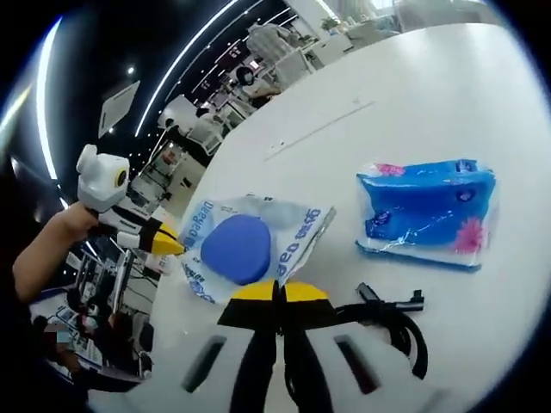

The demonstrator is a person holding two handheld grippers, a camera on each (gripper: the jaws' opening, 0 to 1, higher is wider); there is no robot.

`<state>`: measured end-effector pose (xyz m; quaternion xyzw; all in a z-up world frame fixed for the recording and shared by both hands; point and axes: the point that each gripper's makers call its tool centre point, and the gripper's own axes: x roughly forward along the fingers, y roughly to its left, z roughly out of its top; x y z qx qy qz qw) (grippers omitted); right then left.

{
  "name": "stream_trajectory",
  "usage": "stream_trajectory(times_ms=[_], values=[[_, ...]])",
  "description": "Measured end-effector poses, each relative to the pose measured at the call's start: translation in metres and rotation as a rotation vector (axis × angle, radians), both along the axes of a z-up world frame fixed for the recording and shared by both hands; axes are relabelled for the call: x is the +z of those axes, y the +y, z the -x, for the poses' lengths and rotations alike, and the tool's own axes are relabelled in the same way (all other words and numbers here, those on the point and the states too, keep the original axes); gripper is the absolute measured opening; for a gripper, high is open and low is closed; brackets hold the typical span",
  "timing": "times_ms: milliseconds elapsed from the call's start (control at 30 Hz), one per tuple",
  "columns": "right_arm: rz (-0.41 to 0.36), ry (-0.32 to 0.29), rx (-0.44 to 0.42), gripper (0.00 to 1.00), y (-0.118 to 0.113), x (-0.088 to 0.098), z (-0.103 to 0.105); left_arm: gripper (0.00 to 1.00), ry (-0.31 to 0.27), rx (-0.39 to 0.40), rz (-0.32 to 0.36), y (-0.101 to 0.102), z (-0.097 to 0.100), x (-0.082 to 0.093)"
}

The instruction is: Arrange the tabletop items into an orderly group along one side of the table until the central work area is clear of visible clutter.

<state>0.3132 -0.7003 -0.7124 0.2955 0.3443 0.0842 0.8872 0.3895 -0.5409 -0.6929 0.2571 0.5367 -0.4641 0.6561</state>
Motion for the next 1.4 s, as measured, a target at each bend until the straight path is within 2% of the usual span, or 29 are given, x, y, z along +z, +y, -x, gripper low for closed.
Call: stream_trajectory(times_ms=[200, 233, 400, 567, 700, 967, 1167, 1333, 1400], values=[[0.035, 0.003, 0.022, 0.00, -0.006, -0.003, -0.003, 0.00, -0.003, 0.043, 0.024, 0.000, 0.007, -0.007], [0.069, 0.000, 0.043, 0.00, -0.009, -0.005, -0.005, 0.00, -0.005, 0.079, 0.047, 0.000, 0.010, -0.012], [0.143, 0.007, 0.088, 0.00, -0.016, -0.012, -0.010, 0.00, 0.000, 0.150, 0.094, -0.001, 0.021, -0.025], [0.215, 0.002, 0.120, 0.00, -0.021, -0.019, -0.015, 0.00, -0.017, 0.207, 0.146, -0.004, 0.025, -0.035], [0.272, -0.002, 0.142, 0.00, -0.027, -0.026, -0.016, 0.00, -0.005, 0.241, 0.171, -0.008, 0.032, -0.045], [0.290, 0.015, 0.138, 0.00, -0.034, -0.040, -0.013, 0.01, 0.006, 0.289, 0.205, -0.013, 0.039, -0.058], [0.311, 0.025, 0.122, 0.00, -0.042, -0.043, -0.012, 0.01, 0.002, 0.289, 0.225, -0.020, 0.043, -0.064], [0.295, 0.038, 0.075, 0.01, -0.050, -0.044, -0.012, 0.01, 0.016, 0.301, 0.237, -0.023, 0.045, -0.068], [0.304, 0.041, 0.068, 0.02, -0.051, -0.045, -0.013, 0.01, 0.003, 0.296, 0.243, -0.023, 0.045, -0.068]])
